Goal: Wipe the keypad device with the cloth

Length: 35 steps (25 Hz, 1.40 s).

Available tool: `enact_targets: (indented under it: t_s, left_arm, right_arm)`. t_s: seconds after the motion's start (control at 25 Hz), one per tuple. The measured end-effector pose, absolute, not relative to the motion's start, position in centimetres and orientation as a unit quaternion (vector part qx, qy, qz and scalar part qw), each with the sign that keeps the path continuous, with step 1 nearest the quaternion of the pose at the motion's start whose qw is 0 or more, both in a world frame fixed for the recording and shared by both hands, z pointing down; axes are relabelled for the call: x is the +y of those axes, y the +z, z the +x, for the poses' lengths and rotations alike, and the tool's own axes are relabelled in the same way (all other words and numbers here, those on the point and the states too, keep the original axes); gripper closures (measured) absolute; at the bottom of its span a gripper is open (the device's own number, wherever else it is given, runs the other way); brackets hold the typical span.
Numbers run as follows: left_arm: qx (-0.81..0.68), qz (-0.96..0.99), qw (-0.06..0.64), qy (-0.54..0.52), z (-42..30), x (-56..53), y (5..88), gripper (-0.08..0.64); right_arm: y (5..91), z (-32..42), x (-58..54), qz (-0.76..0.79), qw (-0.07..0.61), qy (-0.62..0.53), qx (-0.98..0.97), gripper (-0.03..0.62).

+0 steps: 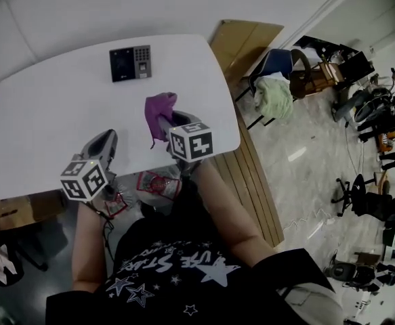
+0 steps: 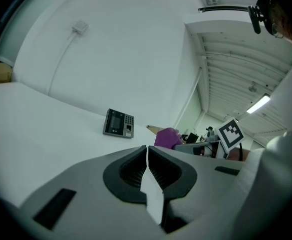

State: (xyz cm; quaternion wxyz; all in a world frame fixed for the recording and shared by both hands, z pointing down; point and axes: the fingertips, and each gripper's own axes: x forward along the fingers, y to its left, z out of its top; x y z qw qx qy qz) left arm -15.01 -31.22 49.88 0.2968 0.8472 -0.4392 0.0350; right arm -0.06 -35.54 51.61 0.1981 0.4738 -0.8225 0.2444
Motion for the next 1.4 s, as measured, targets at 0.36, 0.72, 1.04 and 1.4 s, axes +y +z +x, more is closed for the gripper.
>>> enact_targets:
  t_s: [0.36,0.72,1.04,1.4]
  left_arm:
    - [-0.411,0.859,0.303,0.038,-13.5,-29.2,50.3,0.541]
    - [-0.421,0.86,0.287,0.036,-12.1,-27.6,48.9,0.541]
    - [-0.445,0.851,0.277,0.032,-10.8,-24.5,47.5,0.541]
    - [-0.454,0.852,0.259,0.029,-8.4,-18.4,46.2,0.541]
  right_arm:
    - [51.5,1.0,-32.0,0.485,0.206,0.241,-0.815,0.494]
    - [50.5,1.6,-30.6,0.47,0.193,0.237,-0.828,0.494]
    - [49.4,3.2,-27.6,0.451,0.185,0.234,-0.841,0.494]
    - [48.4,5.3,-21.8,0.443,0.175,0.226,-0.85,0.494]
